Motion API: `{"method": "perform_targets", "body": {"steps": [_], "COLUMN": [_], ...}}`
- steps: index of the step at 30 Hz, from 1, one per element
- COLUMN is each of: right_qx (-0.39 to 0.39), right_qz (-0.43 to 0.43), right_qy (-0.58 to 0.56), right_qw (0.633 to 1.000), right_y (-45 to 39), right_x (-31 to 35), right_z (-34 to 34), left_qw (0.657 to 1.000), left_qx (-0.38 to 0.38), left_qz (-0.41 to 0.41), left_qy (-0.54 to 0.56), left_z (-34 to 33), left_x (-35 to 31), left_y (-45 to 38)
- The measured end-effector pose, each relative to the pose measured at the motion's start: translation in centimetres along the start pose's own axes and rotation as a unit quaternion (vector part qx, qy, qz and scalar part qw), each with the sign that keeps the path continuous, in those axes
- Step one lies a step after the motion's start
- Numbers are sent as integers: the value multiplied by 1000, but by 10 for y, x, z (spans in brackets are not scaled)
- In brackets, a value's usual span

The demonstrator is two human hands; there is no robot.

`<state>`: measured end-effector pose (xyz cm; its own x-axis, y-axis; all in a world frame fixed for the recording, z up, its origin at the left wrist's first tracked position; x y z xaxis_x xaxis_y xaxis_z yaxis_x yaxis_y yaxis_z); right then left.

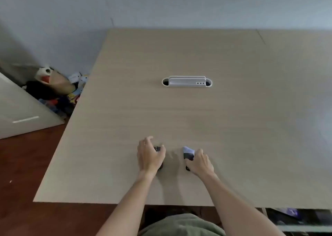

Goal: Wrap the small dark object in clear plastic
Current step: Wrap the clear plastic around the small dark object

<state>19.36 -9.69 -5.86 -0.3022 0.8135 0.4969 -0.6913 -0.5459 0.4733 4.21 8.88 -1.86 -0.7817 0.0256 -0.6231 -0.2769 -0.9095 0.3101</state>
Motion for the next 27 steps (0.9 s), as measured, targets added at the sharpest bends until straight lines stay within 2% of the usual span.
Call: {"method": "perform_targets", "body": {"steps": [4, 9, 15, 20, 27], "right_qx": [-18, -43, -67, -29, 51], "right_qz": [-41, -19, 44, 128, 212], "right_qy": [-13, 25, -31, -72, -39], "right_qw": [999, 999, 996, 989, 975], "right_y": [9, 8, 1, -20, -35], "right_x": [-7, -11, 10, 44, 87], "right_z": [-15, -17, -5, -1, -7], "left_qw": [997, 996, 996, 994, 989], "left_qx": [-6, -3, 13, 46, 72], "left_qz": [61, 62, 61, 23, 41], "left_qy": [-41, -68, -66, -95, -123], "left_z": [-8, -19, -21, -24, -26], "left_x": [37, 49, 47, 41, 38], "left_y": [15, 24, 17, 12, 8]}}
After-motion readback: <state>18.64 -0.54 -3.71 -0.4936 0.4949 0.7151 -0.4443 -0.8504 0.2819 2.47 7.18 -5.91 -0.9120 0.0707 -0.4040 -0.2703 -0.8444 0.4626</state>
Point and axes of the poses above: each hand's wrist, its own y-axis away from the middle knuckle, its own z-axis out of the back of the hand, x = y × z, the point moved 10 cm from there along -y, towards the middle knuckle, and after that the axes turned 11 degrees about z, right-handed, at the moved point
